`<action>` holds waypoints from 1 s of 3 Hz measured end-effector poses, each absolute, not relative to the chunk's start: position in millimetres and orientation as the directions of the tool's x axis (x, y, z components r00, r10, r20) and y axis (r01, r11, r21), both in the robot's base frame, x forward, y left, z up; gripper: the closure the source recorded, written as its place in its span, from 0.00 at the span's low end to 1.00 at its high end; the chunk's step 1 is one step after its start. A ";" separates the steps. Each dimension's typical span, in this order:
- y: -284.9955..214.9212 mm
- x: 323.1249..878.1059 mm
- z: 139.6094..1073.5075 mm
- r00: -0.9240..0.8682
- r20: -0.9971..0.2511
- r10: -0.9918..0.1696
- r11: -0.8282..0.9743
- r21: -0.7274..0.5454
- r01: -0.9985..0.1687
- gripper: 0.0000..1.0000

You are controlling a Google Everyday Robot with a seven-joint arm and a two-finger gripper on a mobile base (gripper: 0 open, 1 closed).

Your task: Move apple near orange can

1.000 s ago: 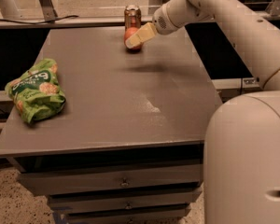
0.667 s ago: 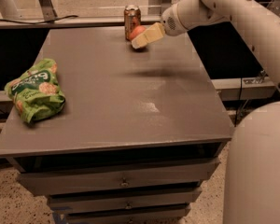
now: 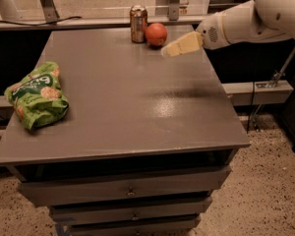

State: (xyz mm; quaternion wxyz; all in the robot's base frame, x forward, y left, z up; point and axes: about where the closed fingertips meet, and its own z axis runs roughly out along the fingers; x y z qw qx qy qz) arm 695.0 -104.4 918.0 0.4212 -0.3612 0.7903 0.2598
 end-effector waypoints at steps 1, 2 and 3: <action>-131.9 655.3 920.6 -0.358 -0.881 -0.309 0.559 0.136 -0.818 0.00; -156.5 618.7 919.6 -0.337 -0.898 -0.283 0.506 0.159 -0.847 0.00; -174.8 591.4 918.1 -0.315 -0.912 -0.263 0.462 0.168 -0.871 0.00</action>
Offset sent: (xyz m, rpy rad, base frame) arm -0.1219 -0.0900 0.0021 0.1762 -0.0243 0.1522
